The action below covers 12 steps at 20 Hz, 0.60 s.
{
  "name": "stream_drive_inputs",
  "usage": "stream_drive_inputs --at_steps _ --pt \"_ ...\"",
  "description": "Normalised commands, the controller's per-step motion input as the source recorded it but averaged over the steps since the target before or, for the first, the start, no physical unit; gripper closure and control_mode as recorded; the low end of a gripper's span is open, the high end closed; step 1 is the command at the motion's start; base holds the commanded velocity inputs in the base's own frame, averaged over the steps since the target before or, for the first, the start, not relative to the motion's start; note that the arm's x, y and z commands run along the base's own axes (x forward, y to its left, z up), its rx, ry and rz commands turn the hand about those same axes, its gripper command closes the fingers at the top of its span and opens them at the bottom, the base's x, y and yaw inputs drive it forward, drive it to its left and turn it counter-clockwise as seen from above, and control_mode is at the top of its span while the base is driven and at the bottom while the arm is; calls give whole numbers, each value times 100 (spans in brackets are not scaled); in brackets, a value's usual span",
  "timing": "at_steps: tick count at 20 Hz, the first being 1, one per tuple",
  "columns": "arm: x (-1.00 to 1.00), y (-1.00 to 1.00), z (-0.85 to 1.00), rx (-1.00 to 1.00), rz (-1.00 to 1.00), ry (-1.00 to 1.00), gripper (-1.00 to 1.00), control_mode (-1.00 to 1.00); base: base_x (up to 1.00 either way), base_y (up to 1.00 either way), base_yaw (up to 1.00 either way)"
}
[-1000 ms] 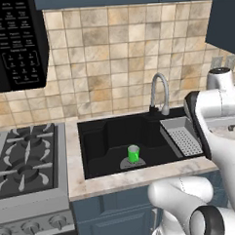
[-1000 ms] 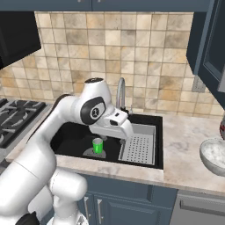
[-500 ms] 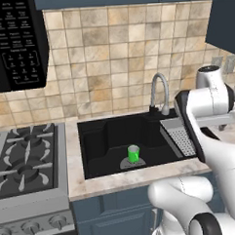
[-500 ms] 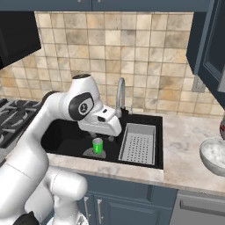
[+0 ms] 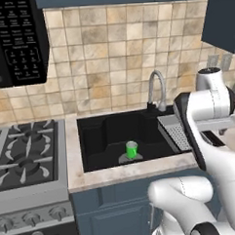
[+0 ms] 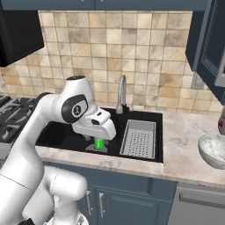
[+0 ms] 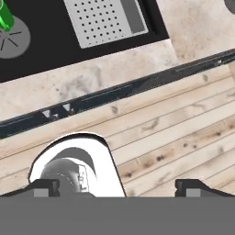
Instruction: Pick the mug and place it in the sink. Pick the bowl and place it in the open cabinet and then close the cabinet.
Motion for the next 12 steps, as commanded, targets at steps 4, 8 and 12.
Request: stream_drive_inputs --at_steps 4,8,12 --pt "0 0 0 0 0 0 -100 100 -99 0 0" --pt "0 0 0 0 0 0 -100 100 -100 0 0" --pt "0 0 0 0 0 0 -100 100 -94 -27 0"
